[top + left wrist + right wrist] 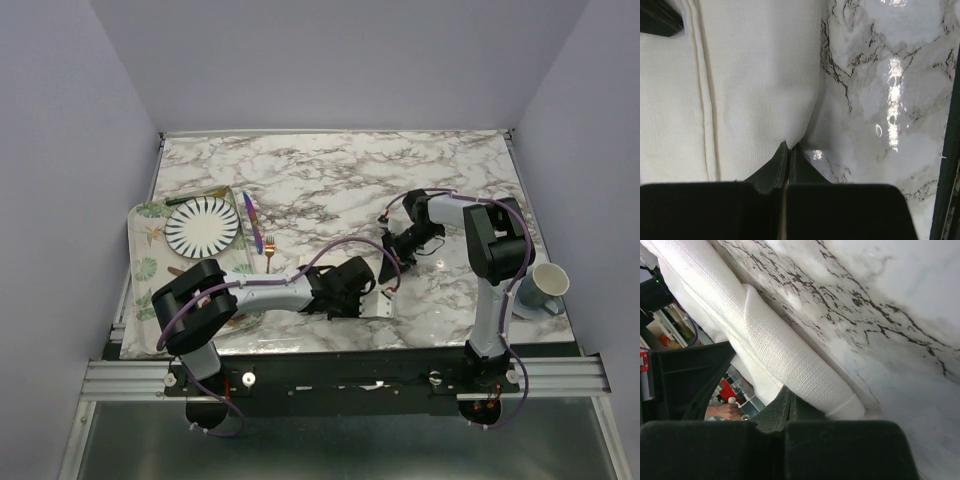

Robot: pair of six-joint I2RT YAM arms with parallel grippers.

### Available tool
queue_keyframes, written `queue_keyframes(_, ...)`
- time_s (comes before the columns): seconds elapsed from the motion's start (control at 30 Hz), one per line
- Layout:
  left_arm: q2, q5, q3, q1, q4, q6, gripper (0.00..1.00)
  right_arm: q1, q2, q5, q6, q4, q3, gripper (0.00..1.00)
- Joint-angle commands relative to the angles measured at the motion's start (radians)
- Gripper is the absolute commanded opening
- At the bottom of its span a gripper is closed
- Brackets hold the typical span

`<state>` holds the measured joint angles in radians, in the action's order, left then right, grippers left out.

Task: Fold the napkin into a case and place the utensils inside
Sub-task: Pick up the 2/3-rectangle-folded napkin from the center of the board.

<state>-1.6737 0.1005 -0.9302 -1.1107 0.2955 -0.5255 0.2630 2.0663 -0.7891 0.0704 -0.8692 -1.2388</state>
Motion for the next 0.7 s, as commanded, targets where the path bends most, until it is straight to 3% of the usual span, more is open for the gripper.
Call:
queue_keyframes(0.0, -0.008, 0.235, -0.059, 0.046, 0.220, 0.044, 0.00, 0.008, 0.023, 0.160, 0.068, 0.018, 0.007, 0.01)
queue_keyframes(0.33, -0.141, 0.496, -0.295, 0.262, 0.431, 0.070, 0.00, 0.010, 0.006, 0.162, 0.104, 0.021, 0.030, 0.01)
queue_keyframes(0.67, -0.339, 0.597, -0.535, 0.362, 0.565, 0.050, 0.00, 0.013, 0.012, 0.157, 0.111, 0.029, 0.024, 0.01)
